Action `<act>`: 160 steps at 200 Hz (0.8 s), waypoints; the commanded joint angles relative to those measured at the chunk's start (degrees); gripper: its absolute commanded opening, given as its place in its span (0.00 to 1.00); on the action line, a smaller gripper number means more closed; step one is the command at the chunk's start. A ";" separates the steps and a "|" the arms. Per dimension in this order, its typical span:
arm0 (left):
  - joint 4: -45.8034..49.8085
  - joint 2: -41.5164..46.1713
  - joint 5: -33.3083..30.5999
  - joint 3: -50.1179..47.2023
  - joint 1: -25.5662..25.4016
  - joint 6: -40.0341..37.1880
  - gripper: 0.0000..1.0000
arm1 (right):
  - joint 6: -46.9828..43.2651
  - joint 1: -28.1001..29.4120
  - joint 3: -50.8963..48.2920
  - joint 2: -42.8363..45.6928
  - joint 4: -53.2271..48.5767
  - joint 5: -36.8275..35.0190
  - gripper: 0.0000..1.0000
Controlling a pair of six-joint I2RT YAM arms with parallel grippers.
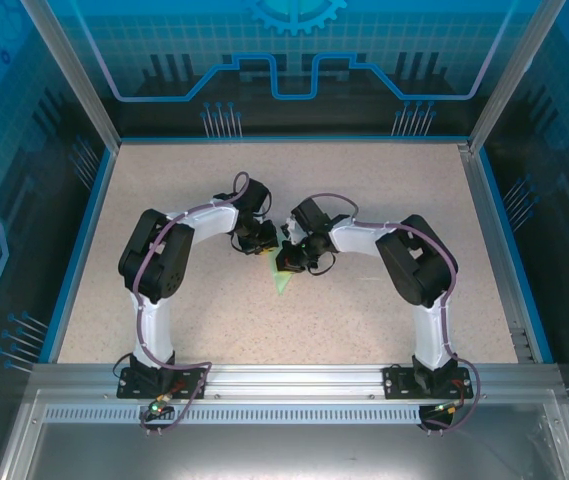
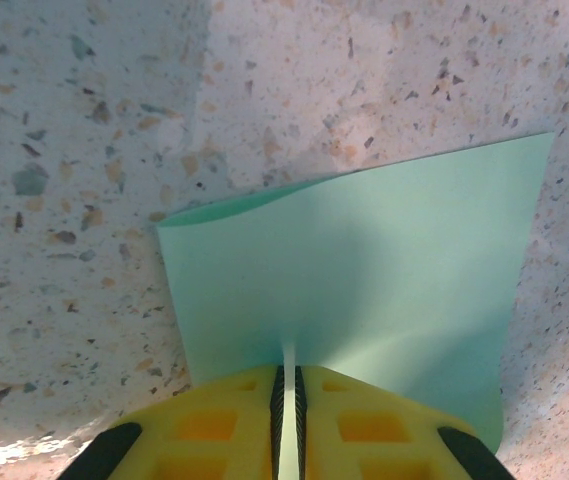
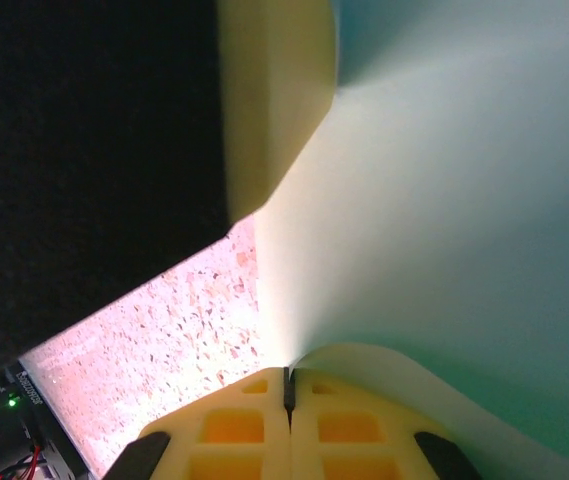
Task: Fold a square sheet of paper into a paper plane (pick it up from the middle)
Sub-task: Third fold the triangle at the center of the table.
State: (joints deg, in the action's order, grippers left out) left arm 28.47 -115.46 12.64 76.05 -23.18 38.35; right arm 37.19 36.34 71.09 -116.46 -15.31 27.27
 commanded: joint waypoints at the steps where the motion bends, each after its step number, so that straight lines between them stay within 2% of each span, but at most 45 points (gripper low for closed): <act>1: 2.58 -0.91 -0.84 0.44 0.28 -1.65 0.15 | -1.15 1.10 1.73 -1.31 -1.42 0.99 0.04; 160: 2.41 -0.86 -0.70 0.06 0.24 -1.61 0.14 | -0.29 1.19 2.39 -2.19 -0.27 -0.72 0.04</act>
State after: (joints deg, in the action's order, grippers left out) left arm 28.47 -115.46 12.64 76.03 -23.18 38.35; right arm 37.01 36.40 71.81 -117.47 -15.49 27.24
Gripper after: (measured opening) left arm 0.146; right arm 0.042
